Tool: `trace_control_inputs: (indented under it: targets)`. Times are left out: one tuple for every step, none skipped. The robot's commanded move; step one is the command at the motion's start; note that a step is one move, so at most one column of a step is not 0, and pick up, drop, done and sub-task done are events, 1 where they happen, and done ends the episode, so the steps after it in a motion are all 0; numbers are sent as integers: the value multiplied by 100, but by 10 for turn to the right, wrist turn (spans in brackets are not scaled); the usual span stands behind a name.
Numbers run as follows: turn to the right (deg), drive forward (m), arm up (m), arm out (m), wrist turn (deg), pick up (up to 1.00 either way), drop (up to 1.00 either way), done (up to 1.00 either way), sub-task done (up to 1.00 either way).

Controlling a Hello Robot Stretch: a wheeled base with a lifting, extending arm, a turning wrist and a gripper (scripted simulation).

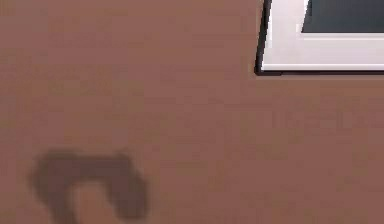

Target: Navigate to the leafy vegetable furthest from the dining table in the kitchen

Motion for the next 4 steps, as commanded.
trace_control_inputs:
  targets:
    - [450,0,0,0,0,0,0,0,0]
    - [420,0,0,0,0,0,0,0,0]
    - [0,25,0,0,0,0,0,0,0]
    - [390,0,0,0,0,0,0,0,0]
